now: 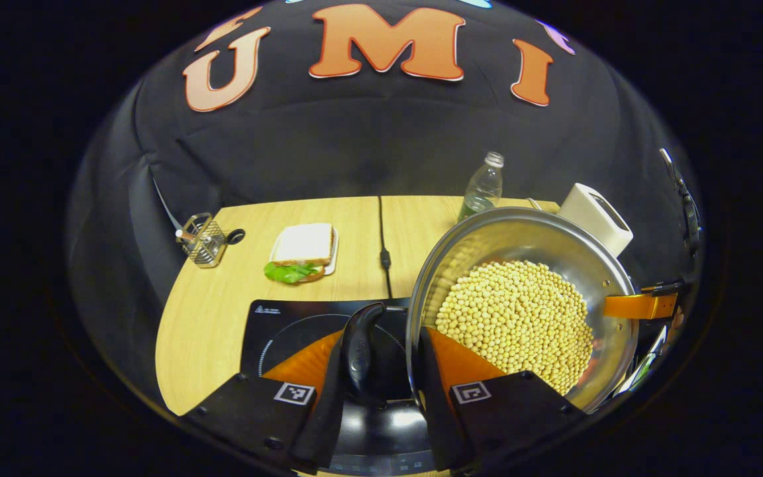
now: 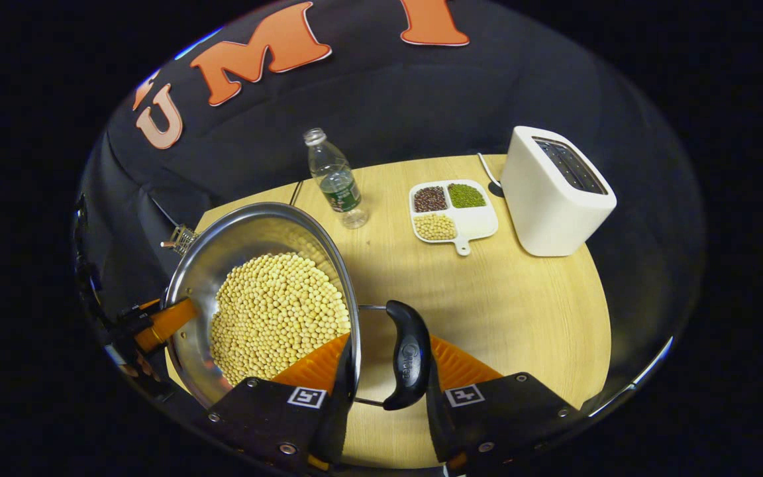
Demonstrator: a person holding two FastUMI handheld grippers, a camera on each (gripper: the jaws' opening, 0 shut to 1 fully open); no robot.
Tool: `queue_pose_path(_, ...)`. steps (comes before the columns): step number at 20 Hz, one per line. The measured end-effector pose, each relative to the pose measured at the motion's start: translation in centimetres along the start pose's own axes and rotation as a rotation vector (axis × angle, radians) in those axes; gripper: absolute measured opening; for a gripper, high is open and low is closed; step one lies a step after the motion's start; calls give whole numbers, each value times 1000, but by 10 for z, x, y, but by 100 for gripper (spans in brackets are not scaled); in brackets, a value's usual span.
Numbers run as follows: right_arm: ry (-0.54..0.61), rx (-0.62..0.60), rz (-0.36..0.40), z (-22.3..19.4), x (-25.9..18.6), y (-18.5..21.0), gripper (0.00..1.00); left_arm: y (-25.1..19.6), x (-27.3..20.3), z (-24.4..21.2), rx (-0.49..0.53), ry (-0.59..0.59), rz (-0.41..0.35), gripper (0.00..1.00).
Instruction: First push the handle of the pot to place it horizontally, then grasp the pot with both hands and set it on the induction cooktop.
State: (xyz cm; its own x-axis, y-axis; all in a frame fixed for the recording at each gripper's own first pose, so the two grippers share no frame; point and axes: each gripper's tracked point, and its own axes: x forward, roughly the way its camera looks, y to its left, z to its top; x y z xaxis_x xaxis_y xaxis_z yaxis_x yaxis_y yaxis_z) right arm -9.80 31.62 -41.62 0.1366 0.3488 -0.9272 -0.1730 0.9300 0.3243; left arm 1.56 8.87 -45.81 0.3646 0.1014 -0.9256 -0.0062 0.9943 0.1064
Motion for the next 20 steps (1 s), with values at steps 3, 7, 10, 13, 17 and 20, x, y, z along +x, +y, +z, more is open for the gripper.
queue_pose_path(3,-21,-33,25,9,-4,28,51,30,-18,6,-17,-31,28,60)
queue_pose_path(7,-36,-66,51,16,-6,66,51,64,-30,9,-47,-42,62,60)
queue_pose_path(10,-43,-83,67,20,-6,95,51,94,-40,14,-64,-51,84,60)
queue_pose_path(13,-50,-97,79,23,-3,121,51,121,-45,18,-77,-63,102,61)
queue_pose_path(17,-54,-89,79,22,1,148,51,138,-38,17,-76,-59,107,61)
queue_pose_path(20,-52,-74,73,19,4,163,51,158,-34,17,-66,-62,107,60)
